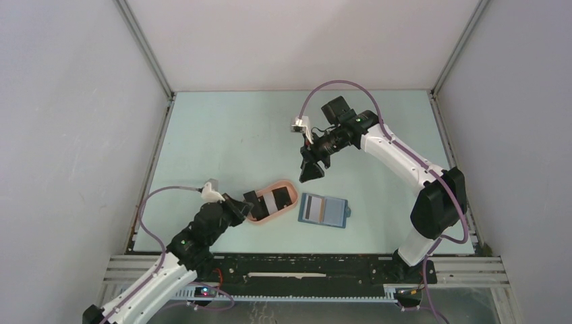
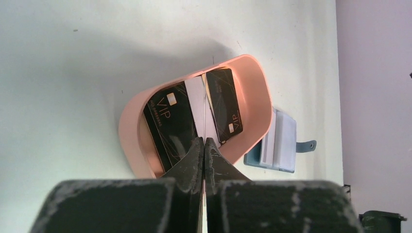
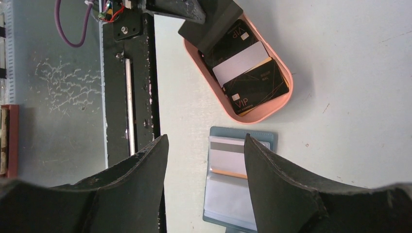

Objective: Put the credit cards into the card holder
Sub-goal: Pick up the credit card from the storage box.

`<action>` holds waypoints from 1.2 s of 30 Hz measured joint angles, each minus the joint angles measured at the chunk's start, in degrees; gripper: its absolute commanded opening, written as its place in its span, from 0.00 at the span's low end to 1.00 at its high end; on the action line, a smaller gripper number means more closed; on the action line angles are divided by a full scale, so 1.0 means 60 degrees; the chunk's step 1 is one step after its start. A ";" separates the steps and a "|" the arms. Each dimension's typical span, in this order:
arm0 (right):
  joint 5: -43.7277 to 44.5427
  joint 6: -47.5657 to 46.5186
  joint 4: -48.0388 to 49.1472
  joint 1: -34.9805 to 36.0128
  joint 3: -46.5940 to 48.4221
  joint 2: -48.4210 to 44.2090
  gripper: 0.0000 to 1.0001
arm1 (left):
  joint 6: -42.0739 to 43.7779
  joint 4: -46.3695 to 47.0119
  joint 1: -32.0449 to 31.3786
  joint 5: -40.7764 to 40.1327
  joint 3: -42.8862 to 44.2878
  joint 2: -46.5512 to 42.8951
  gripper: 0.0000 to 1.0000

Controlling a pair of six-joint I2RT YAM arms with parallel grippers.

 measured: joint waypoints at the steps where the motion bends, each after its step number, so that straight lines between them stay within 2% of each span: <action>1: -0.0004 -0.0058 -0.0033 0.0000 0.0000 -0.0004 0.67 | 0.0109 -0.0197 0.0000 -0.0004 0.0076 -0.0178 0.00; 7: 0.0073 -0.0488 -0.0153 0.0000 -0.0280 -0.0521 0.67 | 0.1031 -0.1038 0.0000 0.0149 0.0514 -0.0867 0.00; 14: 0.0025 -0.0951 -0.0033 -0.0149 -0.1366 -0.2251 0.70 | 0.1861 -0.0448 0.0000 0.1268 0.0670 -0.0783 0.00; 17: -0.0189 -0.1045 0.0135 -0.0375 -0.1781 -0.2871 0.77 | 0.2058 0.0324 0.0000 0.1974 0.0670 -0.0590 0.00; 21: -0.0871 -0.1370 0.0426 -0.0867 -0.2488 -0.3359 0.98 | 0.2222 0.1647 0.0000 0.2889 0.0670 -0.0211 0.00; 22: -0.1027 -0.1501 0.0441 -0.0965 -0.2699 -0.3421 1.00 | 0.2240 0.1934 0.0000 0.3067 0.0670 -0.0106 0.00; 27: -0.1818 -0.2124 0.0659 -0.1497 -0.4339 -0.3687 1.00 | 0.2364 0.2991 -0.0200 0.3643 0.0667 0.0382 0.00; 31: -0.2073 -0.2218 0.0670 -0.2076 -0.4954 -0.3927 1.00 | 0.2619 0.3901 -0.0896 0.3774 0.0667 0.1122 0.00; 36: -0.2240 -0.2222 0.0918 -0.2761 -0.4954 -0.4095 0.94 | 0.2991 0.4834 -0.1665 0.3872 0.0812 0.3286 0.00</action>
